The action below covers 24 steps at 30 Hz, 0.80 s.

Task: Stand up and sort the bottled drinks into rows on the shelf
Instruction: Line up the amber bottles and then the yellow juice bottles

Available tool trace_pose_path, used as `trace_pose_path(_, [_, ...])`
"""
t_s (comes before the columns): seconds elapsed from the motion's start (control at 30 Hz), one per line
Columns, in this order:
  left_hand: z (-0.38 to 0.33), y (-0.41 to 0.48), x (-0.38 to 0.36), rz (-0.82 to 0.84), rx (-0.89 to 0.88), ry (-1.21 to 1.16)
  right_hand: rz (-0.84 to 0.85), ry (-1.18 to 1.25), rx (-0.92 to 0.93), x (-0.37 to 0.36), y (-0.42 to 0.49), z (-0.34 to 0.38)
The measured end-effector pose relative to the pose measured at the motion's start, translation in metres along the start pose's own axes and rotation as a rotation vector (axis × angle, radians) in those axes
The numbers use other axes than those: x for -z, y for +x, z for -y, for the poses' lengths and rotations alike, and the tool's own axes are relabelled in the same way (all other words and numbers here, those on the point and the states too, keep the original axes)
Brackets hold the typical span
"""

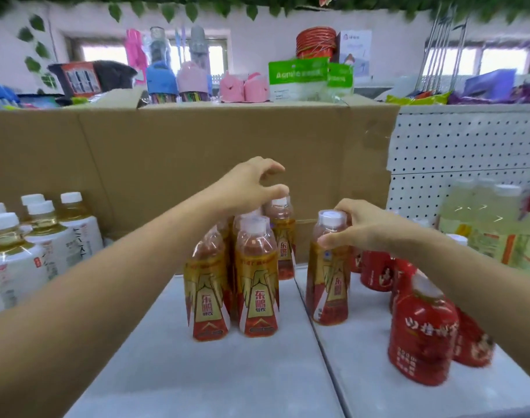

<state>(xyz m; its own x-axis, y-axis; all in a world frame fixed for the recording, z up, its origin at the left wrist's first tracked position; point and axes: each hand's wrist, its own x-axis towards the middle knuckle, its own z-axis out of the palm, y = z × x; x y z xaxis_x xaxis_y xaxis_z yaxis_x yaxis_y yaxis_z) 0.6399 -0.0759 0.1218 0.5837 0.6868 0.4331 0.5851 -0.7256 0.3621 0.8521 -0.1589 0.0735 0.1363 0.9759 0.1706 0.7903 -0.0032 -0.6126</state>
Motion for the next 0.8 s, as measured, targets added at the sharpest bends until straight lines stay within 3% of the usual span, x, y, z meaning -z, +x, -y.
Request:
trace_pose_path(0.2, [0.014, 0.08, -0.031, 0.271, 0.201, 0.193, 0.13, -0.116, -0.015, 0.018, 0.026, -0.007])
trace_pose_path(0.43, [0.014, 0.103, -0.042, 0.331, 0.255, 0.324, 0.26, -0.024, 0.058, 0.026, 0.029, -0.017])
trace_pose_path(0.8, [-0.011, 0.081, -0.047, 0.286, 0.045, 0.336, 0.142, 0.096, 0.101, 0.025, 0.017, -0.023])
